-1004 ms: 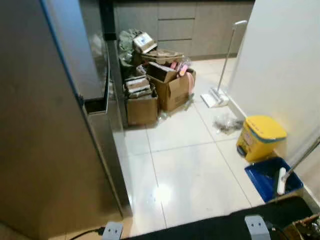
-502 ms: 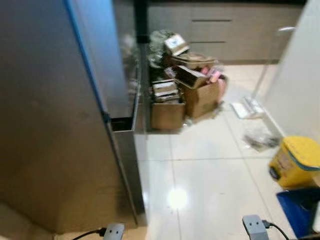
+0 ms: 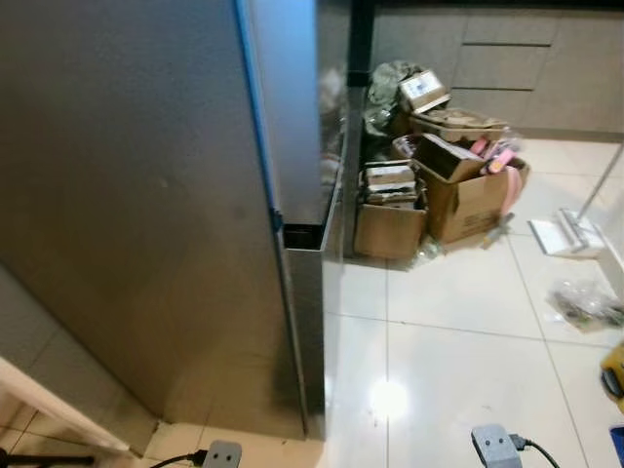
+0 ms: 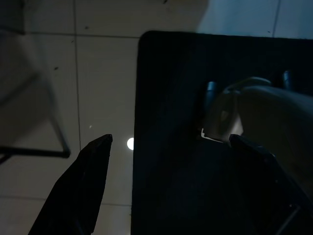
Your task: Restocking fridge
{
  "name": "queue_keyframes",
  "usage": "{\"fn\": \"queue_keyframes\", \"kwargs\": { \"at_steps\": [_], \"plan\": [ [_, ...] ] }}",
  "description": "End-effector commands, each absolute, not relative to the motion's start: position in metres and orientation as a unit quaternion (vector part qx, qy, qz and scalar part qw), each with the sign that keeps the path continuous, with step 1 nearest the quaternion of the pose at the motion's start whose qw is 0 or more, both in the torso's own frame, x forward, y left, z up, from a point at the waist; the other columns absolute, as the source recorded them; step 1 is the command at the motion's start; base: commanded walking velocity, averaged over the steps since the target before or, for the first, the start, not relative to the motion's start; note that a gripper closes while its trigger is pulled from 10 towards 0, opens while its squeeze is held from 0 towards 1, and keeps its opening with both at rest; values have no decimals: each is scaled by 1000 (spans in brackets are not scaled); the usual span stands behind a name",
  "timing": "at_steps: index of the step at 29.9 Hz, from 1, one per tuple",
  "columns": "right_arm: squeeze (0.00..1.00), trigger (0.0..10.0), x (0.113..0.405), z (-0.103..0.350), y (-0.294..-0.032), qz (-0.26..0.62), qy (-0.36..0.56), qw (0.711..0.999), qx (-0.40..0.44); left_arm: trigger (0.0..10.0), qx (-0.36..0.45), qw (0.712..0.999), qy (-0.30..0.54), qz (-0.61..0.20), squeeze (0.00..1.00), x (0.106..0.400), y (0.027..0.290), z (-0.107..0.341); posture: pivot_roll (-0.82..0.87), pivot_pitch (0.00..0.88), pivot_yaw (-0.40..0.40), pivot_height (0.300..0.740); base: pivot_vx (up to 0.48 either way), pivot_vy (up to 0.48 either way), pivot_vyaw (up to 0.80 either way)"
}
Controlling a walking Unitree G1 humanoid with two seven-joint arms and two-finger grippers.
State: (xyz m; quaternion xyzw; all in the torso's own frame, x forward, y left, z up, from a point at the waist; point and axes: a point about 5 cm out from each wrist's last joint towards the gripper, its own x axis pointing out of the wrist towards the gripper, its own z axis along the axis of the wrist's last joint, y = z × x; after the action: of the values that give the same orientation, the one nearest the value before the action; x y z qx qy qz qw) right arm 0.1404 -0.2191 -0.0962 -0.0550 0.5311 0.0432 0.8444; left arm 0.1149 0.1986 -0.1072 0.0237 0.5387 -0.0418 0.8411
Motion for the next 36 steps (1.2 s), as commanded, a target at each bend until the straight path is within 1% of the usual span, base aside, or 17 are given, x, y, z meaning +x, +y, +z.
{"fn": "queue_keyframes", "kwargs": {
  "at_steps": [1,13,14,18,36],
  "plan": [
    [0,10000,140,-96,-219,45,532,844,-56,10000,21,836,546,-46,0,111,197,-109,-32,0,-30,740,0,0,738],
    [0,10000,137,-98,-217,49,537,840,-64,10000,21,837,545,-43,0,110,197,-109,-33,0,-28,740,0,0,739],
    [0,10000,135,-99,-219,48,542,835,-80,10000,24,836,546,-46,0,110,197,-109,-35,0,-27,740,0,0,0],
    [0,10000,133,-99,-219,45,545,834,-78,10000,22,835,548,-55,0,109,196,-109,-37,0,-26,740,0,0,0],
    [0,10000,132,-99,-220,50,547,831,-80,10000,19,834,549,-62,0,109,196,-109,-39,0,-24,740,0,-380,0]
  ]
}}
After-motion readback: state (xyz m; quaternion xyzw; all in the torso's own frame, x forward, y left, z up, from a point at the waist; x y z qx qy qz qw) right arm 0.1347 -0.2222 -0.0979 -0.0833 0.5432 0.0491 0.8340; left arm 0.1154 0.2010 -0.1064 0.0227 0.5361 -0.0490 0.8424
